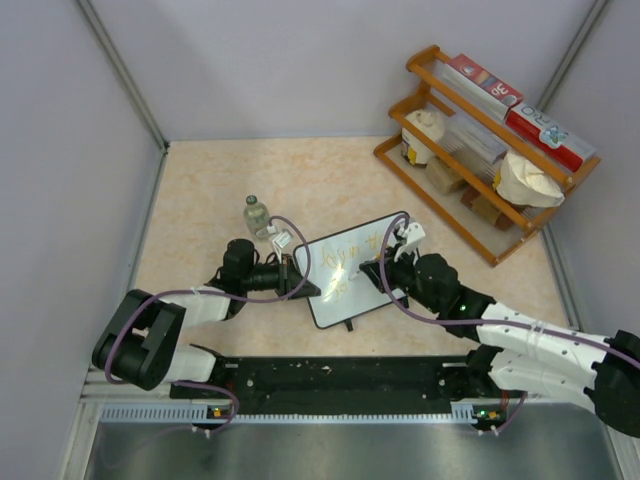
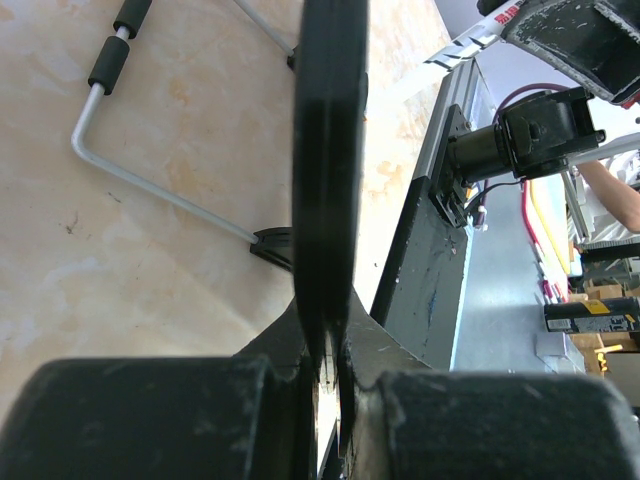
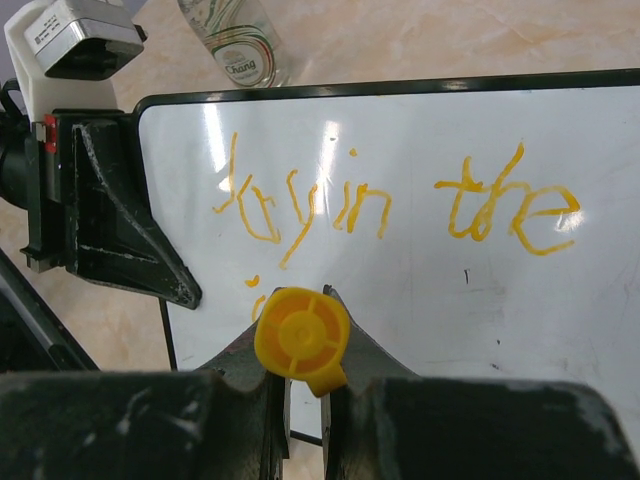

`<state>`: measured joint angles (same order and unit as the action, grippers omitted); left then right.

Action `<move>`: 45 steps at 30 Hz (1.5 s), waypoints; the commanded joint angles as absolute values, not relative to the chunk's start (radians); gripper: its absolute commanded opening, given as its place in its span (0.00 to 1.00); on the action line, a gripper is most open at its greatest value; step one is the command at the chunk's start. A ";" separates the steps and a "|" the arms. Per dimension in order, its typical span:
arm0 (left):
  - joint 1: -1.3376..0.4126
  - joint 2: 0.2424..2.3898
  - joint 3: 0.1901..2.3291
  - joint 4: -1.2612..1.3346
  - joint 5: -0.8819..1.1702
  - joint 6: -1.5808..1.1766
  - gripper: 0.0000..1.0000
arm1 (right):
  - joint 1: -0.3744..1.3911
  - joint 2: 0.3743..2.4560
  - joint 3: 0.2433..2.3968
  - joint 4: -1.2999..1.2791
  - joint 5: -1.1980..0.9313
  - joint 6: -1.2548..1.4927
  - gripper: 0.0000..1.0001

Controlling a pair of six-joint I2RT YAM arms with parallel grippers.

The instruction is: Write a sentence on the whiteboard

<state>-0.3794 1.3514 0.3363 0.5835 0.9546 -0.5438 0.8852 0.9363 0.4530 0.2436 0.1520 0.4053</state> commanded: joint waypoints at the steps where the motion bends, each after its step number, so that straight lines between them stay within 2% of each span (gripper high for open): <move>1: -0.385 1.367 0.324 0.563 0.980 -0.517 0.00 | 0.876 0.951 0.479 0.293 0.155 0.417 0.00; 20: -0.385 1.365 0.322 0.565 0.980 -0.517 0.00 | 0.876 0.945 0.417 0.227 0.135 0.453 0.00; 33: -0.387 1.362 0.321 0.565 0.979 -0.517 0.00 | 0.876 0.894 0.431 0.163 0.242 0.454 0.00; 45: -0.385 1.362 0.321 0.565 0.980 -0.517 0.00 | 0.876 0.914 0.476 0.202 0.288 0.456 0.00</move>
<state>-0.3794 1.3510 0.3363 0.5831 0.9535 -0.5438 0.8852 0.9066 0.4259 0.1738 0.2153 0.4660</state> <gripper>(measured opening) 0.077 0.081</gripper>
